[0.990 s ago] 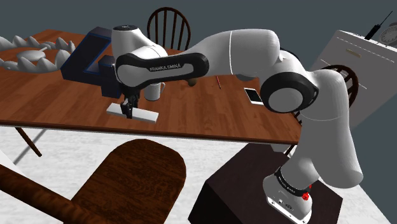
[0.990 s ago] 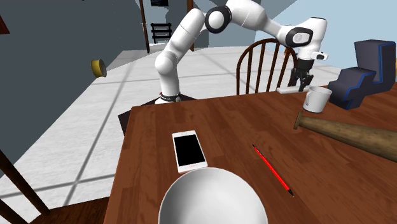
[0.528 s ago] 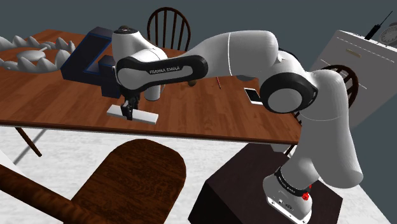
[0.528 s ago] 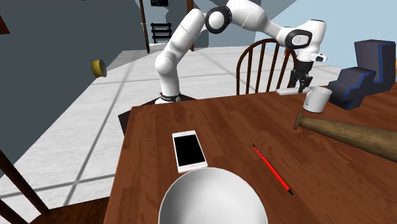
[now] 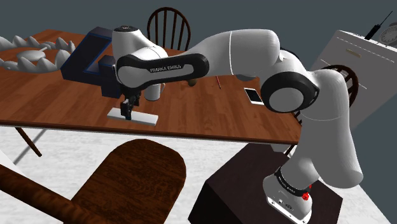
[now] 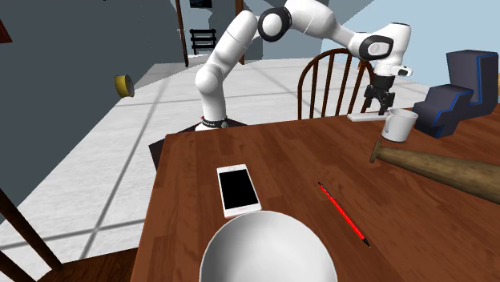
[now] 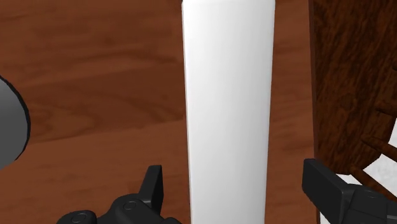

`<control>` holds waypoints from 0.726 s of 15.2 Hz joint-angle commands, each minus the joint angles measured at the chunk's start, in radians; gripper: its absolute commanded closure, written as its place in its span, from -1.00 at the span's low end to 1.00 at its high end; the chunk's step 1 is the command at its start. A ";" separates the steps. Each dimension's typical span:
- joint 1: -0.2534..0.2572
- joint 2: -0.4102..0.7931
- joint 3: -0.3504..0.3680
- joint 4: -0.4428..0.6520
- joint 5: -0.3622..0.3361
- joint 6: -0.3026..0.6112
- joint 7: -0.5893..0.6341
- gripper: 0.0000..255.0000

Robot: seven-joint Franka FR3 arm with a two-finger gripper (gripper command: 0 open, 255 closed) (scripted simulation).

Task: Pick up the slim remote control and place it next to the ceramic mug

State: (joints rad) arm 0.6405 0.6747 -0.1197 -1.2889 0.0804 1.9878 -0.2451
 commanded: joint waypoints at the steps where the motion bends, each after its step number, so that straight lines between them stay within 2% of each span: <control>1: 0.000 -0.012 -0.001 0.033 -0.002 -0.044 0.002 -1.00; 3: -0.001 -0.026 -0.002 0.070 -0.004 -0.095 0.004 -1.00; 11: -0.001 -0.026 -0.002 0.070 -0.004 -0.095 0.004 -1.00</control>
